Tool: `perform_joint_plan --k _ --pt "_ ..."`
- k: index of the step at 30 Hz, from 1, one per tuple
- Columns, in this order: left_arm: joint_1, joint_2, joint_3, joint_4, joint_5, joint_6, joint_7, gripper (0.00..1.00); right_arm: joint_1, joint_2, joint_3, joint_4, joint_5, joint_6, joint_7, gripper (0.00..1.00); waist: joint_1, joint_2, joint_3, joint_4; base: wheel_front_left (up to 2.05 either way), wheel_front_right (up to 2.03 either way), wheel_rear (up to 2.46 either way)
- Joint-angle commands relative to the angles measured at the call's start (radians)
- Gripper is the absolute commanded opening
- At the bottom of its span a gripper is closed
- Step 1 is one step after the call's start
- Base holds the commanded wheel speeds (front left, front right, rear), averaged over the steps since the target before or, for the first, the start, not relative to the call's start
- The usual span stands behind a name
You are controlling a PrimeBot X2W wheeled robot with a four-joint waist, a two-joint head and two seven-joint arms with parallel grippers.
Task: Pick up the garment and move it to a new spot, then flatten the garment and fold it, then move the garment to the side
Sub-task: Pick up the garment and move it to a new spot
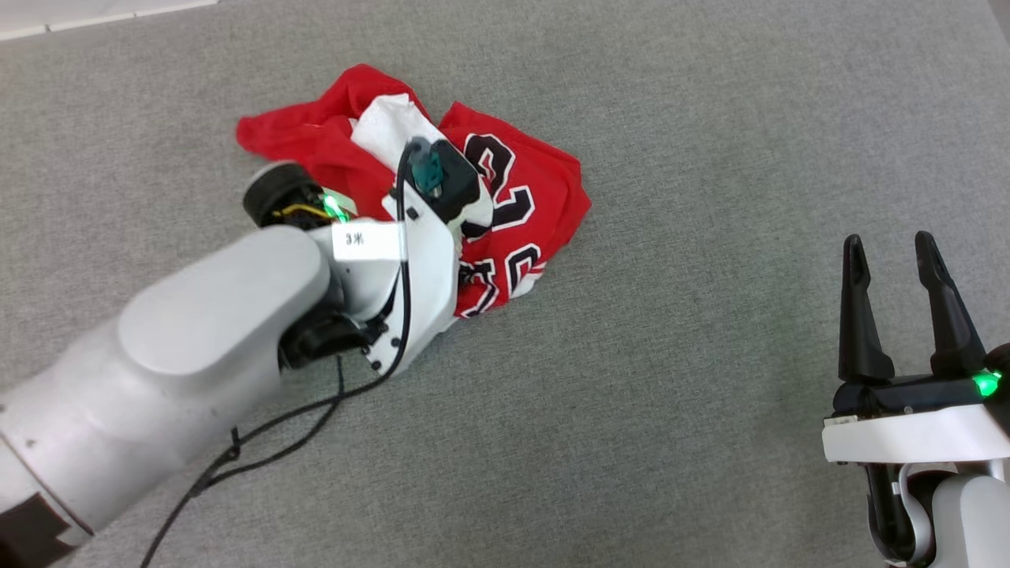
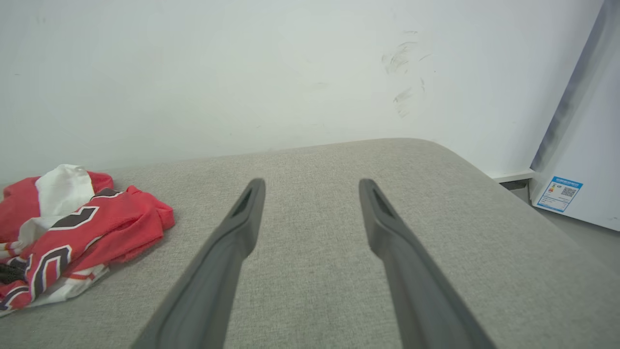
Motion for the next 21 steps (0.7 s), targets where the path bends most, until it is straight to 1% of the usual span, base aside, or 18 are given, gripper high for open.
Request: perform_joint_plan --k 1,3,4,5,8,11,13,15,18,21 --pt "0.028 -0.011 -0.011 0.014 0.003 0.000 -0.015 0.00 -0.005 0.003 -0.003 0.002 -0.003 0.000 -0.003 1.00 -0.0001 0.0000 0.001 0.001 0.00 0.00 0.00" --pt "0.042 -0.029 -0.015 0.031 0.012 0.000 -0.054 0.00 0.000 0.003 -0.010 0.003 -0.009 0.000 -0.003 1.00 -0.0001 0.0000 -0.004 0.008 0.00 0.00 0.00" --pt "0.044 -0.037 -0.016 0.036 0.018 0.000 -0.077 0.64 0.003 0.002 -0.011 0.004 -0.013 0.000 -0.003 1.00 -0.0001 0.0000 -0.009 0.014 0.00 0.00 0.00" --pt "0.039 -0.042 -0.016 0.038 0.024 0.000 -0.105 1.00 0.006 0.003 -0.013 0.005 -0.017 0.000 -0.003 1.00 -0.0001 0.0000 -0.017 0.021 0.00 0.00 0.00" --pt "0.015 -0.050 -0.014 0.033 0.044 0.000 -0.200 1.00 0.020 0.002 -0.015 0.009 -0.028 0.000 -0.003 1.00 -0.0001 0.0000 -0.048 0.044 0.00 0.00 0.00" --pt "0.000 -0.049 -0.004 0.038 0.073 0.000 -0.332 1.00 0.040 0.003 -0.014 0.012 -0.036 0.000 -0.003 1.00 -0.0001 0.0000 -0.088 0.069 0.00 0.00 0.00" --pt "0.005 -0.046 0.020 0.046 0.087 0.003 -0.424 1.00 0.056 0.002 -0.020 0.015 -0.044 0.000 -0.003 1.00 -0.0001 0.0000 -0.118 0.088 0.00 0.00 0.00" --pt "0.020 -0.043 0.046 0.049 0.113 0.030 -0.513 1.00 0.070 0.002 -0.022 0.016 -0.049 0.000 -0.003 1.00 -0.0001 0.0000 -0.144 0.107 0.00 0.00 0.00" --pt "0.057 -0.033 0.078 0.050 0.152 0.098 -0.637 1.00 0.090 0.002 -0.024 0.017 -0.056 0.000 -0.003 1.00 -0.0001 0.0000 -0.177 0.133 0.00 0.00 0.00" --pt "0.099 -0.020 0.100 0.044 0.180 0.167 -0.735 1.00 0.107 0.002 -0.029 0.016 -0.062 0.000 -0.003 1.00 -0.0001 0.0000 -0.204 0.160 0.00 0.00 0.00"
